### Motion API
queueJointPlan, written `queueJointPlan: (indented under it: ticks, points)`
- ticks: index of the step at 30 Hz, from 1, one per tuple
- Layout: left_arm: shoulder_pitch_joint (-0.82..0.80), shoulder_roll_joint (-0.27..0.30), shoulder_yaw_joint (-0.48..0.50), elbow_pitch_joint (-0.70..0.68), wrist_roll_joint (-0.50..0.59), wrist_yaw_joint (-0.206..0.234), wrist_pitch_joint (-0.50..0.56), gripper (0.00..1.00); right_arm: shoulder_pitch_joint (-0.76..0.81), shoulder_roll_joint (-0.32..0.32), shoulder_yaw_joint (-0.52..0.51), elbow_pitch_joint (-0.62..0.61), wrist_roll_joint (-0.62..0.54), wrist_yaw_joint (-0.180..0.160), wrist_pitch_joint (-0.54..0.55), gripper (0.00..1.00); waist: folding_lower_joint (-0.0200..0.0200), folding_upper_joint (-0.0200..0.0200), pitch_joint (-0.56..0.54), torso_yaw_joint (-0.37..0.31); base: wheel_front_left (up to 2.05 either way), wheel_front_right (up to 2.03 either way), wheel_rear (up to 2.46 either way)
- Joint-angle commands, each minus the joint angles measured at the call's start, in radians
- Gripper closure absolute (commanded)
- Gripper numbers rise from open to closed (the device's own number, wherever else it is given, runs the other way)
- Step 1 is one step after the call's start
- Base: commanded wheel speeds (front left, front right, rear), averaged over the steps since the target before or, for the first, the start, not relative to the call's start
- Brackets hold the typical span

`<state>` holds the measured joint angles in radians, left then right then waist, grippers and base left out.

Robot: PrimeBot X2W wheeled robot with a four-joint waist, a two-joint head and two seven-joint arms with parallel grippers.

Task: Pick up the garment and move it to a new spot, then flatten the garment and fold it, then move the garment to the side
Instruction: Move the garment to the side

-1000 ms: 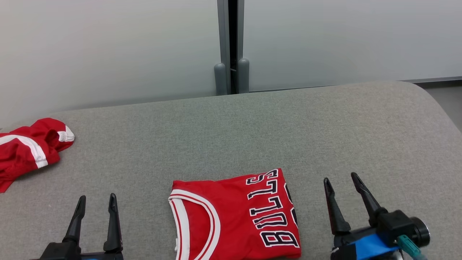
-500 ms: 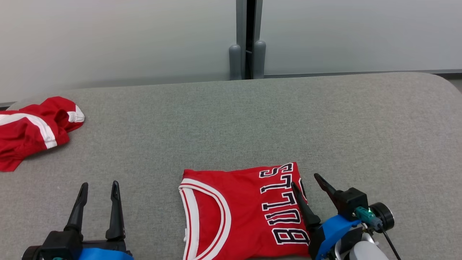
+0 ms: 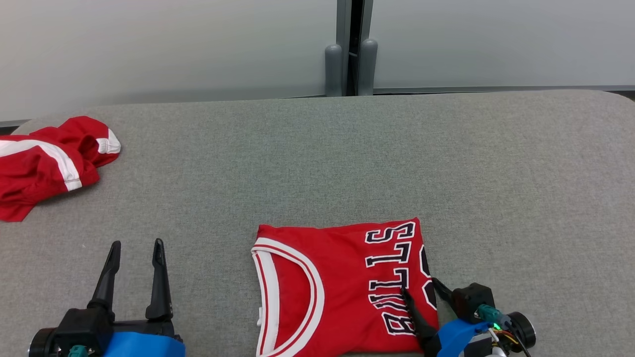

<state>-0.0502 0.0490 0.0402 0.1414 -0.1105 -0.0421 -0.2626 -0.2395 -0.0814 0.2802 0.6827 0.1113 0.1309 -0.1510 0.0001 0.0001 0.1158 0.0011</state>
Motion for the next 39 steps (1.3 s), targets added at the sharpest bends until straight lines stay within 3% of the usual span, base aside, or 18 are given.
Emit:
queueJointPlan:
  ticks: [1,6,7,8,9,20,31,39]
  points:
    - [-0.015,0.003,-0.001,0.000,0.000,0.006,-0.003,0.00,-0.004,0.005,0.011,0.022,0.007,0.000,0.000,0.00,-0.0001,-0.0001,0.000,0.001,0.00,0.00,0.00]
    - [-0.017,0.003,0.000,0.001,-0.003,0.007,-0.002,0.00,-0.005,0.020,0.051,0.081,0.033,0.000,-0.004,0.00,-0.0001,-0.0001,-0.001,0.001,0.00,0.00,0.00]
    - [-0.015,0.003,-0.001,0.001,-0.004,0.007,-0.003,0.00,-0.013,0.024,0.070,0.097,0.046,0.001,-0.008,0.92,-0.0001,-0.0001,-0.001,0.000,0.00,0.00,0.00]
    - [-0.015,0.003,-0.001,0.001,-0.004,0.007,-0.003,0.00,-0.013,0.024,0.070,0.097,0.046,0.001,-0.008,0.92,-0.0001,-0.0001,-0.001,0.000,0.00,0.00,0.00]
    - [-0.015,0.003,-0.003,0.000,-0.006,0.008,-0.002,0.00,-0.032,0.026,0.074,0.099,0.065,0.001,-0.026,1.00,-0.0001,-0.0001,0.001,-0.001,0.00,0.00,0.00]
    - [-0.049,0.003,-0.006,-0.015,-0.007,0.012,-0.002,0.00,-0.133,-0.080,-0.013,0.082,0.060,-0.001,-0.097,1.00,-0.0001,-0.0001,0.048,-0.033,0.00,0.00,0.00]
    - [-0.123,0.010,-0.003,-0.043,0.034,-0.008,-0.002,0.00,-0.221,-0.210,-0.125,0.034,0.045,-0.001,-0.111,1.00,-0.0001,-0.0001,0.173,-0.167,0.00,0.00,0.00]
    - [-0.184,0.029,0.000,-0.045,0.063,-0.028,-0.003,0.00,-0.209,-0.237,-0.218,-0.002,0.045,-0.001,-0.114,1.00,-0.0001,-0.0001,0.235,-0.246,0.00,0.00,0.00]
